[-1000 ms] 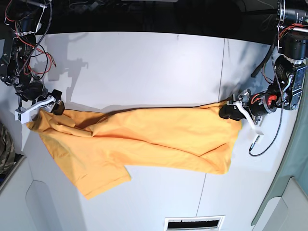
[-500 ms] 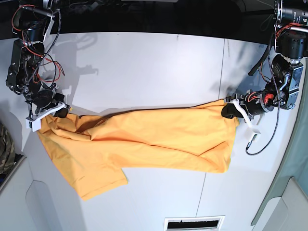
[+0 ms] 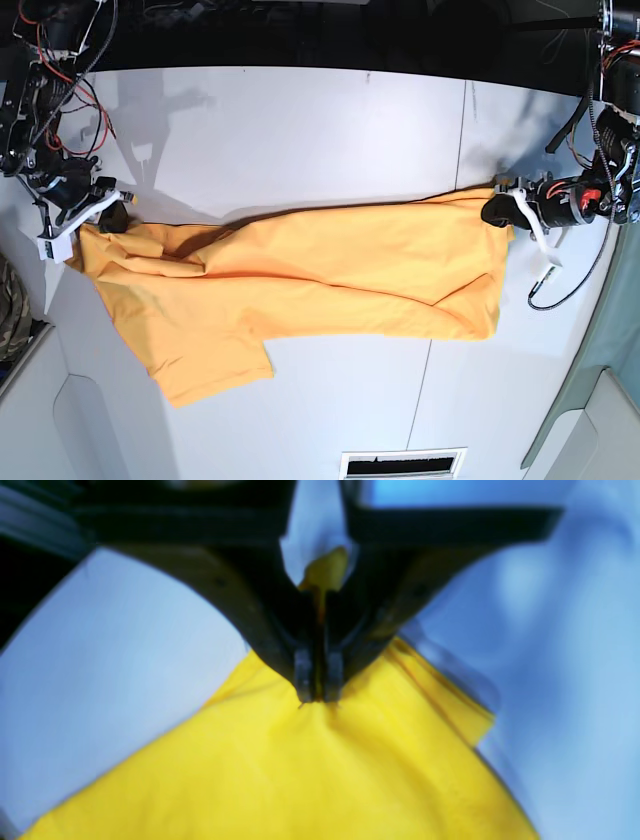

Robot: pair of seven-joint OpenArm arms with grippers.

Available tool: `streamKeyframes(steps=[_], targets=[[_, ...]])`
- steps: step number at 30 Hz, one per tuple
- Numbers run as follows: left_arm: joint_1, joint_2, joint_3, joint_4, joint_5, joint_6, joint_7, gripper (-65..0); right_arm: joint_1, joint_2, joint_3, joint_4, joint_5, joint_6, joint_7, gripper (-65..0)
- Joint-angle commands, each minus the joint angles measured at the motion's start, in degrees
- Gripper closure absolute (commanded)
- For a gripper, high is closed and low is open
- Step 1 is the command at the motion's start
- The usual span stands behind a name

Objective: Layout the t-shirt on the table in an organized manner, then fold the t-shirt properly
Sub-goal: 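Pull the shirt edges apart with both grippers to spread it, then regrasp the shirt shoulder with the right gripper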

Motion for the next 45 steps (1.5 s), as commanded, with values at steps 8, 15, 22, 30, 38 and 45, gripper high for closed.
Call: streamKeyframes(steps=[8,15,22,30,38,45], targets=[[2.60,-4.79,-0.37,11.63,-3.28,-0.69,0.87,0.0,-13.75,0.63,4.35,14.71,7.26,0.57,-0.07,0.0],[2.80,-5.29,-0.37,14.43,-3.87,-0.69,0.94,0.0,-17.81,1.14,10.34,19.52,9.60,0.57,0.37,0.0],[2.64,-5.22,-0.39,14.43,-4.24,-0.69,0.81,0.0,-17.88,1.49,10.45,19.54,10.75,0.55,-1.46,0.0],[2.47,-9.38,-0.55,15.67,-5.07,-0.69,0.79,0.0,-20.55,2.29,19.98,26.73,15.54,1.60,-2.89,0.0],[2.34,-11.52,-0.74,25.18,-5.38,-0.69,0.76,0.0,-18.51,12.11,21.86,27.80,14.93,1.57,-1.55,0.0],[2.19,-10.27,-0.74,25.29,-5.33,-0.69,0.72,0.0,-17.94,12.09,20.11,24.68,15.47,1.55,-3.78,-1.1]])
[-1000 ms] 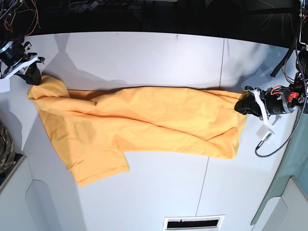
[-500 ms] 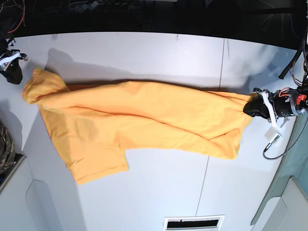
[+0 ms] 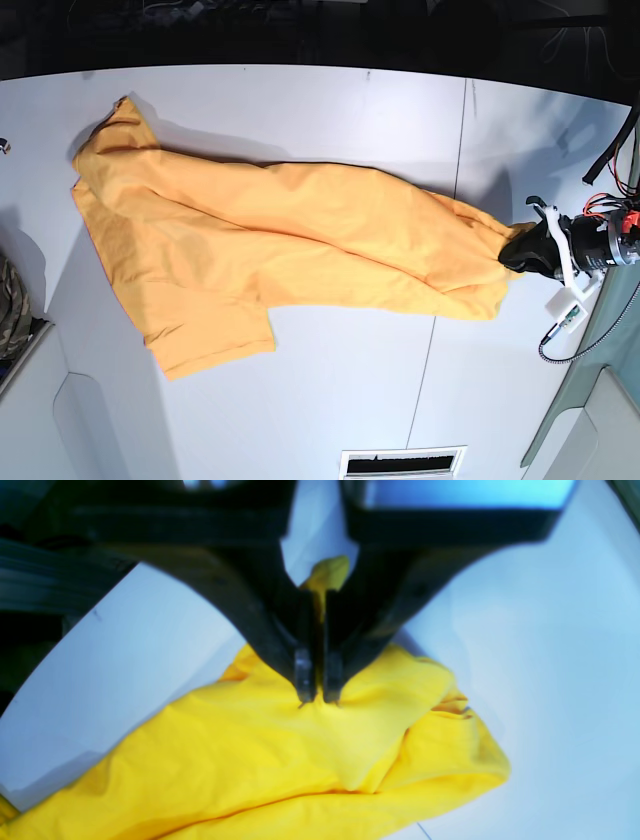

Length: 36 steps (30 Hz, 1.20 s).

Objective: Layout the t-shirt on the table in an organized manner, then fold the t-shirt properly
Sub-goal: 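Regrasp the shirt shoulder with the right gripper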

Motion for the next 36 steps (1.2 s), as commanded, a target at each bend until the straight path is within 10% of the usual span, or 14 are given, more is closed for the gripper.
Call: streamKeyframes(steps=[1,5,20,26,36], targets=[[-1.11,-0.37,-0.66,0.74,-1.03,-0.49,-1.09,0.0,0.15,0.35,-0.48,-0.17,1.03,0.09,0.57,-9.7],[-0.72,1.33,-0.66,0.74,-0.81,-0.49,-1.03,0.0,-0.02,-3.26,-3.41,-5.73,1.03,-0.50,-0.52,-31.9],[-0.15,2.62,-0.66,0.74,-0.44,-0.49,-1.07,0.0,5.18,-10.03,-8.83,-22.69,2.27,0.22,3.85,-31.8],[-0.17,2.58,-0.66,0.74,-0.39,-0.49,-1.01,0.0,9.53,-10.01,-13.64,-22.69,0.24,0.17,3.82,0.0],[-0.15,2.58,-0.66,0.74,-0.42,-0.49,-0.96,0.0,26.03,-8.76,-14.40,-23.19,-7.85,0.70,7.08,0.0]])
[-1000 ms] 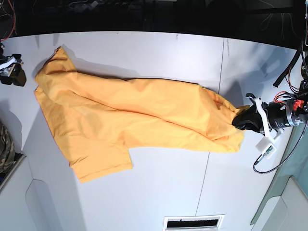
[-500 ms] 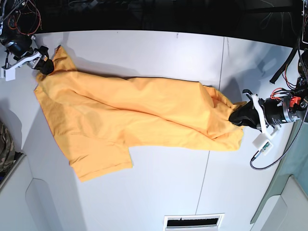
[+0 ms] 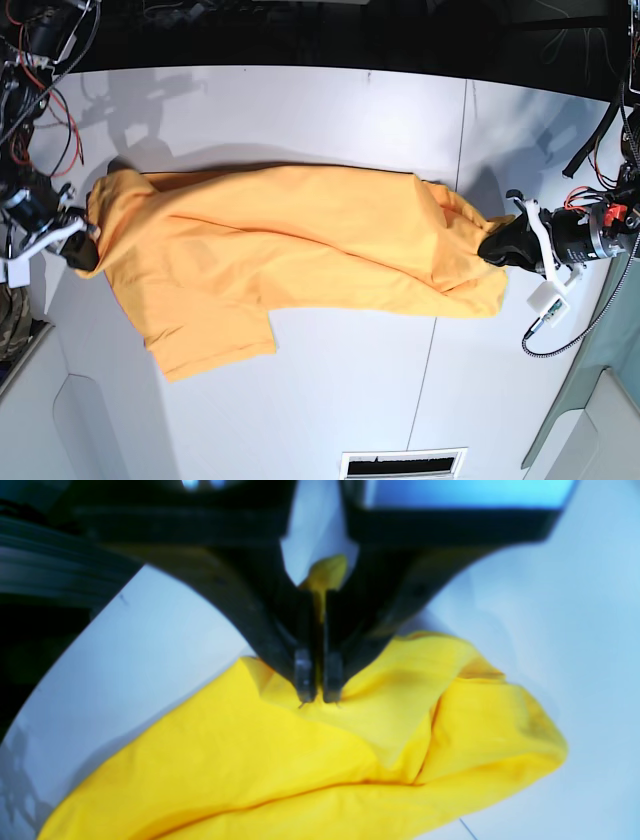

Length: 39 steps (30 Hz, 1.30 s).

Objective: Layout the t-shirt on the table in an organized manner, then fold the t-shirt properly
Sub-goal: 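Regrasp the shirt shoulder with the right gripper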

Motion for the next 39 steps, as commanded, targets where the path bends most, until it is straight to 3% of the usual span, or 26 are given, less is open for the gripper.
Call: streamKeyframes(steps=[1,7,10,12,21,25,29,34,39], targets=[[-0.98,-1.09,-0.66,0.81,-0.98,-0.49,-0.96,0.0,3.37,0.85,-0.63,-0.24,-1.03,-0.02,2.03,0.0],[-0.98,-1.07,-0.66,0.81,-1.22,-0.49,-1.05,0.0,17.11,0.83,-6.97,-13.97,-4.98,-0.07,2.78,0.0],[-0.96,-1.09,-0.66,0.81,-1.20,-0.49,-1.05,0.0,18.49,0.81,-9.07,-16.76,-4.81,-1.05,0.92,-24.5],[-0.98,-1.09,-0.66,0.81,-1.11,-0.49,-1.01,0.0,17.44,0.81,-9.22,-16.68,-4.42,-1.09,-1.27,-30.7],[-0.79,-1.09,-0.66,0.81,-0.98,-0.49,0.72,0.0,0.66,0.57,-1.16,-4.42,4.90,-1.07,-4.85,-30.5],[-0.81,-1.09,-0.66,0.81,-1.01,-0.49,0.20,0.0,-6.45,0.33,2.51,-1.27,4.76,-0.90,-4.46,-30.5],[-0.81,-1.07,-0.66,0.81,-1.09,-0.49,0.20,0.0,-11.76,-0.33,2.82,-2.29,2.58,-0.94,-0.04,-30.6],[-0.81,-1.07,-0.66,0.81,-1.20,-0.49,-0.24,0.0,-11.89,-1.99,2.64,-6.40,0.28,-1.09,4.57,-30.6],[-0.81,-1.07,-0.66,0.81,-1.18,-0.49,-0.20,0.0,-7.89,-3.08,0.72,-12.09,0.28,-1.07,5.51,-30.6]])
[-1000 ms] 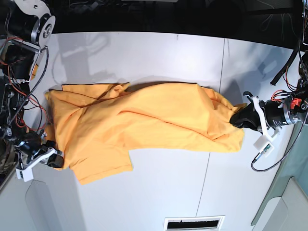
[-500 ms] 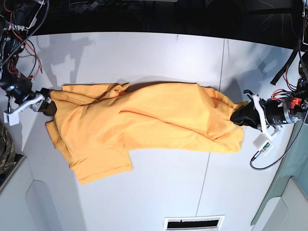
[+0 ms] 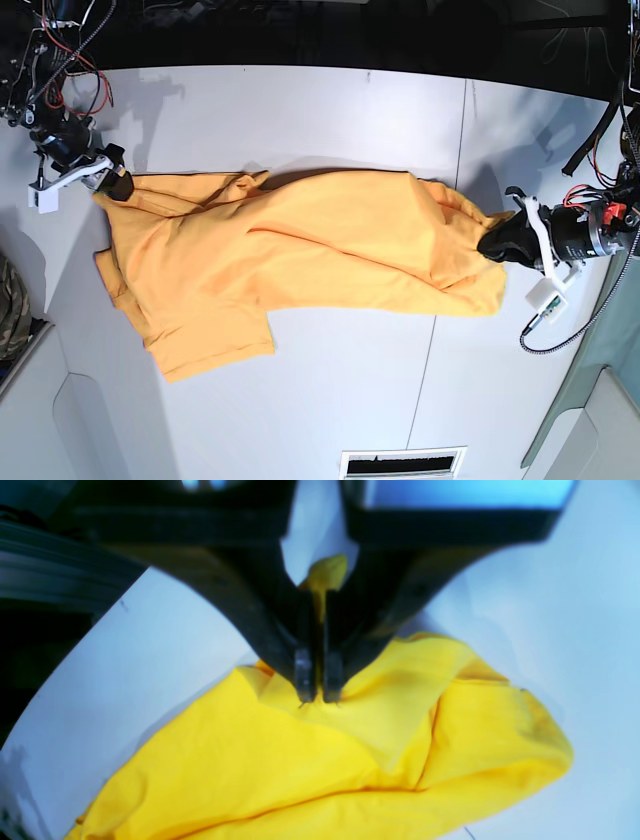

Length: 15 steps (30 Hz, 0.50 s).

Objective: Layout the t-shirt on the table in an organized manner, then fold the t-shirt properly
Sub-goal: 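Regrasp the shirt shoulder with the right gripper, then drag the shirt with both grippers to flatten it across the table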

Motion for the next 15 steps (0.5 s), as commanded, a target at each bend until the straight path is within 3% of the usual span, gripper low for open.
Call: streamKeyframes(steps=[1,4,6,11,15], targets=[[-0.92,-1.09,-0.66,0.79,-0.96,-0.49,-1.03,0.0,1.14,0.24,-0.85,-0.48,0.13,0.04,-0.24,-30.6],[-0.92,-1.09,-0.66,0.79,-0.96,-0.49,-1.03,0.0,2.49,-0.63,-4.17,-1.60,0.07,0.04,-0.26,-30.4],[-0.92,-1.09,-0.66,0.79,-0.96,-0.49,-1.03,0.0,2.84,-1.07,-6.47,-1.46,0.11,0.04,-0.24,-27.0],[-0.92,-1.09,-0.66,0.79,-0.96,-0.49,-1.03,0.0,2.89,-1.66,-8.24,0.35,-0.11,0.63,-0.35,0.0],[-0.92,-1.29,-0.66,0.79,-1.01,-0.49,-0.74,0.0,2.80,-1.53,-6.03,5.97,0.15,0.63,-6.14,0.0]])
